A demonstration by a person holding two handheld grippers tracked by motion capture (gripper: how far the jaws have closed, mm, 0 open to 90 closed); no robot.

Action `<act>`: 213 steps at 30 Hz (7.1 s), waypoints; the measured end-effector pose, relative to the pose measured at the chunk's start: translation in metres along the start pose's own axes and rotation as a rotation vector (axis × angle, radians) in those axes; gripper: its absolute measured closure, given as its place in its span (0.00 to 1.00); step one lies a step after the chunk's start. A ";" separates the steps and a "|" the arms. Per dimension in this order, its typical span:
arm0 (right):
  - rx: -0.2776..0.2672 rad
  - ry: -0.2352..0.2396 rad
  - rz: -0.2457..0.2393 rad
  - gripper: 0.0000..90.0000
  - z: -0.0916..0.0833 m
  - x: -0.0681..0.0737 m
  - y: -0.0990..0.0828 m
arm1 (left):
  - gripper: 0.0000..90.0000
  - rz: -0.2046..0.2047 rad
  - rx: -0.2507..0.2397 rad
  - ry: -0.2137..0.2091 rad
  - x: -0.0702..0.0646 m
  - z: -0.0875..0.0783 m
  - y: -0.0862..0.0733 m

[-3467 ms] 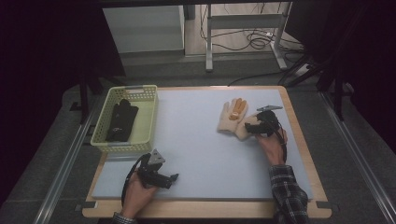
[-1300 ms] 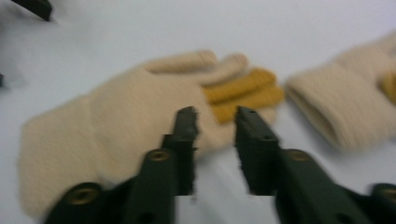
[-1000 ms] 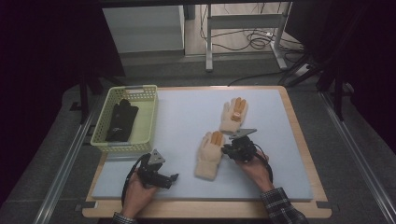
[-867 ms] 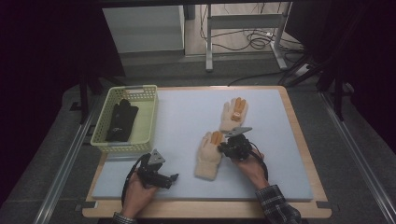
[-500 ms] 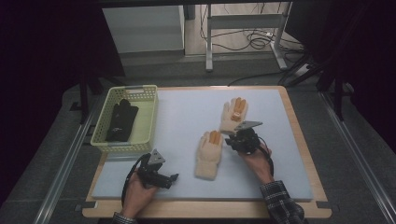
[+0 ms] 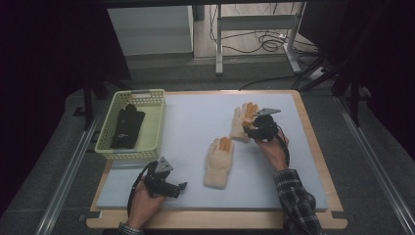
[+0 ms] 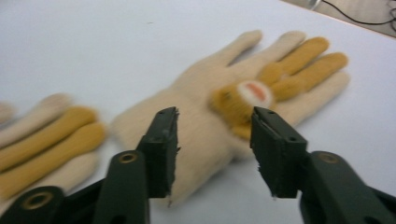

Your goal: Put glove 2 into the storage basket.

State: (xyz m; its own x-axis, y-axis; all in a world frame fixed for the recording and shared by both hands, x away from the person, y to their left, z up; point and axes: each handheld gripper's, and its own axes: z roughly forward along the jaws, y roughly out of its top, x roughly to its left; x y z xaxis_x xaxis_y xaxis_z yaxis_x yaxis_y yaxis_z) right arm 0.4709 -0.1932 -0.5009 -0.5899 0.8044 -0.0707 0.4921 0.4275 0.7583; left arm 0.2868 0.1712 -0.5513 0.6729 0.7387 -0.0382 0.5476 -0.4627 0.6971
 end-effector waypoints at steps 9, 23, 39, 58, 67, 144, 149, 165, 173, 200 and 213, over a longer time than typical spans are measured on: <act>0.033 -0.012 0.018 0.42 0.035 -0.017 0.007 | 0.02 0.000 0.001 0.000 0.000 0.000 0.000; 0.064 -0.008 -0.005 0.69 0.038 -0.015 0.009 | 0.02 0.000 0.000 0.000 0.000 0.000 0.000; -0.057 0.099 0.039 0.68 -0.040 0.002 0.024 | 0.02 -0.001 0.000 0.000 0.000 0.000 0.000; -0.096 0.287 0.046 0.68 -0.086 0.107 -0.003 | 0.02 -0.001 -0.003 0.001 0.000 0.000 0.000; -0.059 0.254 0.010 0.66 -0.060 0.140 -0.026 | 0.02 -0.001 -0.002 0.001 0.000 0.000 0.000; 0.065 0.074 -0.052 0.21 -0.087 0.058 -0.100 | 0.01 -0.052 0.015 -0.063 0.000 -0.003 0.007; 0.046 0.066 -0.009 0.19 -0.084 0.048 -0.108 | 0.00 -0.018 -0.010 -0.065 -0.013 -0.008 0.030; 0.047 0.050 -0.020 0.19 -0.084 0.050 -0.109 | 0.00 0.026 0.045 -0.070 -0.028 0.056 0.096; 0.046 0.049 -0.020 0.19 -0.084 0.050 -0.109 | 0.00 0.065 0.125 -0.002 -0.037 0.082 0.108; 0.047 0.047 -0.020 0.19 -0.084 0.051 -0.109 | 0.68 -0.026 0.098 -0.036 -0.012 0.048 0.116; 0.046 0.048 -0.021 0.19 -0.084 0.050 -0.109 | 0.67 -0.080 0.044 0.078 0.034 -0.014 0.154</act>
State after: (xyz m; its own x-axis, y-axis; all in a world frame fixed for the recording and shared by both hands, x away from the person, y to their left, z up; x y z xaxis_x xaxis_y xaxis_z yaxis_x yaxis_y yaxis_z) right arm 0.3337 -0.2339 -0.5326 -0.6298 0.7748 -0.0550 0.5072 0.4639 0.7263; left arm 0.3866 0.1323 -0.4352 0.5865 0.8092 -0.0349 0.6202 -0.4209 0.6619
